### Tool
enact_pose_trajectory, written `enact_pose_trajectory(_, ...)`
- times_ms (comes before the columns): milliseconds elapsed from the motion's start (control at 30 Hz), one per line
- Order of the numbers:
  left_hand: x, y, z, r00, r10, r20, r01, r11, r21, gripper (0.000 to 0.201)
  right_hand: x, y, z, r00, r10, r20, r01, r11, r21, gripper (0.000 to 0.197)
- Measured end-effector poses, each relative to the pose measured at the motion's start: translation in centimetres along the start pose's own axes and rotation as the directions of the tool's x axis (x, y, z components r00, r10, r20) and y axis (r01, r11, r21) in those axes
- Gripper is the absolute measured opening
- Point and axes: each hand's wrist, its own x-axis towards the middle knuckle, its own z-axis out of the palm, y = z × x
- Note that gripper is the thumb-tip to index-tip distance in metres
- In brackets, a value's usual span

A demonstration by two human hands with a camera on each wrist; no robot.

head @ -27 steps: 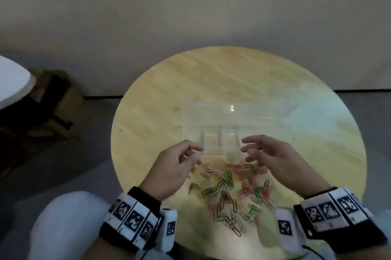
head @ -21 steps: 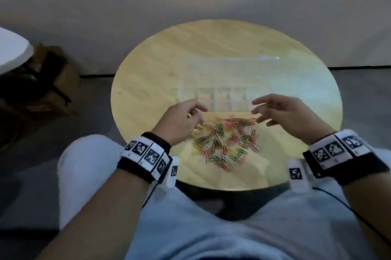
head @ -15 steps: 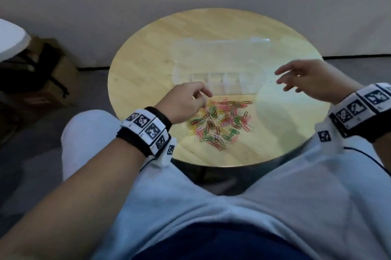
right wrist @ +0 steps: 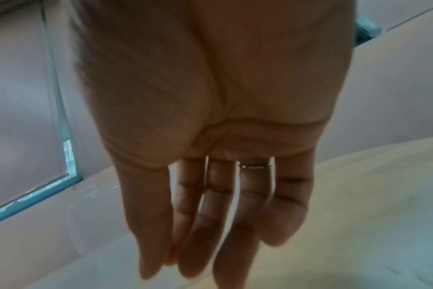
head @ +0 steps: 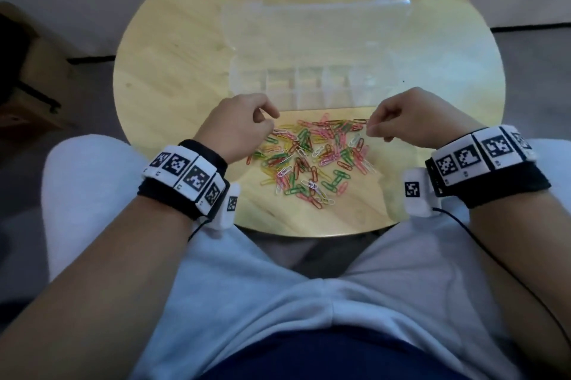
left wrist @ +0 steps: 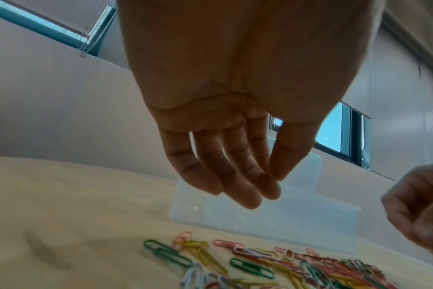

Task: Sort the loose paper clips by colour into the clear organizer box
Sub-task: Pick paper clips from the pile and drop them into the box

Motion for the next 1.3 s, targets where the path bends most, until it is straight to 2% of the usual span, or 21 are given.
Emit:
enact_pose_trajectory(100,-0.2,-0.1,0.6,0.999,0.027,0.021,-0.027,1.000,-0.012,0.014,0.1,0.0,0.4,0.995,0.045,0.092,-0.037,0.996,-0.087,0.008)
enact_pose_trajectory(167,-0.1,-0.1,1.5,0.998,0.026,0.060,-0.026,1.000,-0.004,0.013,0.3,0.1,0.6,0.992,0.069,0.109,-0.056,0.991,-0.122,0.012)
enact_pose_trajectory(267,0.3,0.1,2.3,0.994,0.023,0.109,-0.025,1.000,0.012,0.012,0.6,0.1,0.9,0.990,0.085,0.113,-0.068,0.988,-0.139,0.017)
enact_pose_trajectory(367,0.8,0.4,2.0,0.995,0.039,0.093,-0.041,0.999,0.011,0.010,0.9,0.0,1.4,0.994,0.074,0.081,-0.061,0.986,-0.156,0.018)
enact_pose_trajectory(467,0.8,0.5,1.6,0.995,0.056,0.083,-0.057,0.998,0.008,0.009,1.0,-0.2,1.9,0.992,0.066,0.105,-0.047,0.984,-0.171,0.018)
enact_pose_trajectory(733,-0.1,0.5,2.8,0.980,0.100,0.173,-0.102,0.995,0.003,0.012,1.4,-1.3,2.7,0.993,0.059,0.102,-0.037,0.977,-0.212,0.021)
enact_pose_trajectory(867,0.0,1.8,3.0,0.973,0.168,0.155,-0.164,0.986,-0.035,0.011,1.2,-1.4,3.0,0.993,0.021,0.120,0.002,0.982,-0.188,0.023)
enact_pose_trajectory(1067,0.4,3.7,3.6,0.959,0.217,0.182,-0.223,0.975,0.016,0.012,1.3,-0.9,2.7,0.984,0.012,0.178,0.000,0.998,-0.069,0.027)
enact_pose_trajectory(1167,1.3,4.8,3.6,0.959,0.210,0.188,-0.235,0.965,0.117,0.013,1.2,-0.4,2.3,0.976,-0.020,0.217,0.018,1.000,0.009,0.025)
enact_pose_trajectory(1233,2.1,5.5,3.9,0.959,0.202,0.197,-0.245,0.944,0.223,0.014,1.0,-0.1,1.7,0.984,-0.030,0.177,0.026,0.999,0.030,0.022)
enact_pose_trajectory(1300,2.7,5.9,4.5,0.952,0.212,0.221,-0.276,0.907,0.318,0.017,0.5,-0.1,1.1,0.991,-0.038,0.131,0.011,0.980,0.200,0.019)
